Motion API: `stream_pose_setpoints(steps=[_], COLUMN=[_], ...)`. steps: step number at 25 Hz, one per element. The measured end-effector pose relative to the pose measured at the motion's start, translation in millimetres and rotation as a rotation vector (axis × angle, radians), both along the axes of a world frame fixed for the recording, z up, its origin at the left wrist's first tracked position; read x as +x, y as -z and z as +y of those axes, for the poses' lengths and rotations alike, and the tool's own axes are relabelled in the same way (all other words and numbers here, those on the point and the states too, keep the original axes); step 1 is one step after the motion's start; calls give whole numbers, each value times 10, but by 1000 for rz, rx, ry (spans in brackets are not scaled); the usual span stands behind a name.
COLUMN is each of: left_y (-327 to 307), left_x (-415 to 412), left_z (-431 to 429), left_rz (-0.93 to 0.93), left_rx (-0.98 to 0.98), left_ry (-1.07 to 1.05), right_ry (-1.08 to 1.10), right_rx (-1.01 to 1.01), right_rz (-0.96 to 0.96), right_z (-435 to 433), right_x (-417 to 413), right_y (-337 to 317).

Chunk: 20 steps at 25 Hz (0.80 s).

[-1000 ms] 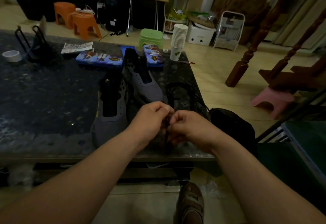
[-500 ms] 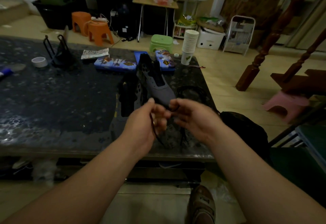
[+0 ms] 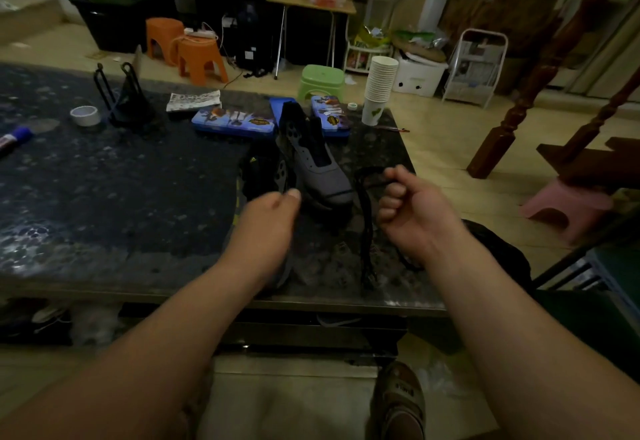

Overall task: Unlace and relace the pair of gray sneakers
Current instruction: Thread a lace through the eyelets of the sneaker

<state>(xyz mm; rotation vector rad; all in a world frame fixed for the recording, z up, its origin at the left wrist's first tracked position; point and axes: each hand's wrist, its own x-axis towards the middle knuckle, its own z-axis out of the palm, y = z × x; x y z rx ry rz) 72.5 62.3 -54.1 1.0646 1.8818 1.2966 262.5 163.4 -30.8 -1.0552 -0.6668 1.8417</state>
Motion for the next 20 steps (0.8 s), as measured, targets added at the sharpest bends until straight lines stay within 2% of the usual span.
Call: stream_pose_setpoints(steps=[3, 5, 7, 9, 11, 12, 13, 14, 15, 16, 19, 20], left_y=[-26, -38, -48, -51, -44, -24, -5, 9, 29, 43, -39, -69], left_x=[-292, -178, 103, 316, 357, 323, 285, 235, 180, 100, -248, -318], left_z=[-15, 5, 26, 22, 15, 6, 1, 2, 17, 41, 99, 105], left_rz=[-361, -405, -379, -466, -580, -507, -339, -187, -123, -169, -591, -675], left_rx=[93, 102, 73, 30, 20, 31, 35, 38, 49, 48, 110, 141], left_ry=[-208, -136, 53, 226, 309, 340, 341, 313, 253, 166, -138, -186], right_ry=[119, 55, -128, -280, -317, -312, -308, -294, -256, -195, 60, 118], right_rx=[-23, 51, 170, 223, 171, 123, 82, 53, 30, 6, -42, -42], right_rz=[-70, -280, -403, -341, -225, -172, -129, -93, -63, -34, 73, 87], right_z=[153, 29, -242, -484, -560, -560, -536, -495, -440, -367, -108, -54], right_x=[255, 180, -102, -373, -466, -453, -416, -368, -308, -228, 94, 183], right_y=[-62, -23, 29, 59, 88, 83, 66, 42, 15, -18, -150, -180])
